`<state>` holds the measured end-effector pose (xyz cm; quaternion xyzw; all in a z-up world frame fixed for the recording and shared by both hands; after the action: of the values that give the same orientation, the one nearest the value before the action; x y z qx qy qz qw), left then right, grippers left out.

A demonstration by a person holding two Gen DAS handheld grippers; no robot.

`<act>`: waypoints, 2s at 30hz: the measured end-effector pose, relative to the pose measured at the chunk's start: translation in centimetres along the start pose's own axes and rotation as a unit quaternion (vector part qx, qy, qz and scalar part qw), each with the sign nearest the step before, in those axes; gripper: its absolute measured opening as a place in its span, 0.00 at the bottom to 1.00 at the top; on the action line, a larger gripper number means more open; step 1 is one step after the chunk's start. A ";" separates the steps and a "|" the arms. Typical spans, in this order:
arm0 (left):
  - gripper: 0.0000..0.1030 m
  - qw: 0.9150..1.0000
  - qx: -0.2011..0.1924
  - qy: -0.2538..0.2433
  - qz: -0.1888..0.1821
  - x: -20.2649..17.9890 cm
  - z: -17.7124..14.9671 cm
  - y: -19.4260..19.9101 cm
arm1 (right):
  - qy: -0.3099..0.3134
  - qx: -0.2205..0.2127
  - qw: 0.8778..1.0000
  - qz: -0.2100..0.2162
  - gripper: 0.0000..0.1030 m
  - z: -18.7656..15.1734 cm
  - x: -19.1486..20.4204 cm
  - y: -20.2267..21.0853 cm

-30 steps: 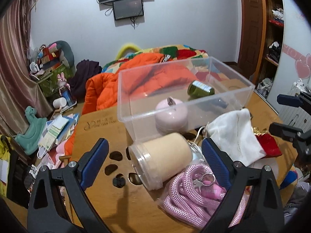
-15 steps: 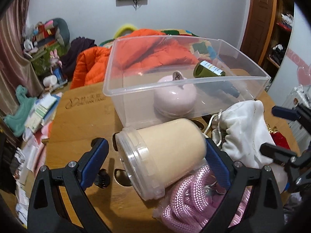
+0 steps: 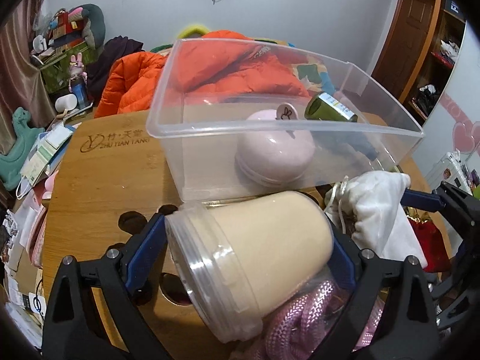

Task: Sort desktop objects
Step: 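Grasp cream cylindrical jar with left tool while right tool grasps white cloth bag, then carry cream jar with left tool over bin while right tool carries white bag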

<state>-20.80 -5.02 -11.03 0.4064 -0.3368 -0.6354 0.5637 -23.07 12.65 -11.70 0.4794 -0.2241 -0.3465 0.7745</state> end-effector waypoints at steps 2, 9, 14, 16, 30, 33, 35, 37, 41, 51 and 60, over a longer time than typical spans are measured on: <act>0.90 1.000 -0.011 -0.002 0.005 -0.1 0.0 0.3 | 0.014 0.001 1.000 -0.012 0.85 0.0 0.4 -0.2; 0.86 1.000 -0.022 -0.002 0.015 0.0 -0.1 0.7 | 0.025 0.001 1.000 0.001 0.63 -0.3 0.9 -0.4; 0.86 0.999 -0.027 0.015 0.013 0.9 -0.2 1.0 | 0.029 -0.004 1.000 0.006 0.44 -0.7 1.2 0.2; 0.86 0.999 -0.034 0.019 0.015 1.0 -0.3 1.2 | 0.031 -0.006 0.999 0.008 0.39 -0.8 1.5 0.4; 0.86 0.996 -0.071 0.051 0.026 3.2 -1.0 4.2 | 0.018 -0.041 0.999 0.030 0.20 -0.1 1.5 3.0; 0.86 0.994 -0.084 0.054 0.032 3.5 -0.8 5.2 | 0.010 -0.052 0.998 0.031 0.20 0.2 1.1 3.9; 0.86 0.994 -0.093 0.057 0.033 3.7 -0.7 5.9 | 0.008 -0.060 0.998 0.027 0.19 0.5 0.9 4.5; 0.86 0.993 -0.098 0.058 0.032 3.8 -0.6 6.4 | 0.005 -0.071 0.997 0.026 0.19 0.6 0.6 5.4; 0.86 0.992 -0.110 0.057 0.032 3.6 -0.3 7.4 | 0.000 -0.096 0.995 0.028 0.19 1.0 0.1 7.0; 0.86 0.989 -0.136 0.040 0.029 2.0 1.2 9.4 | -0.005 -0.131 0.991 0.019 0.19 1.7 -0.4 10.1; 0.86 0.988 -0.151 0.028 0.026 1.1 3.2 10.3 | -0.009 -0.154 0.988 0.013 0.19 3.0 -1.4 10.9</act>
<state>-19.11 -7.60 -0.60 0.3257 -0.2314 -0.6525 0.6439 -22.52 15.18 -0.56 0.3479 -0.1816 -0.3713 0.8415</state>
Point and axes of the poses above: each gripper's, at about its wrist camera, not at the fingertips, and y roughly against the way its jaws point, x to its left, z to its top, the point moved 5 cm from there along -y, roughly the way its jaws point, and after that the axes turned 14 degrees about x, right-handed, at the moved point
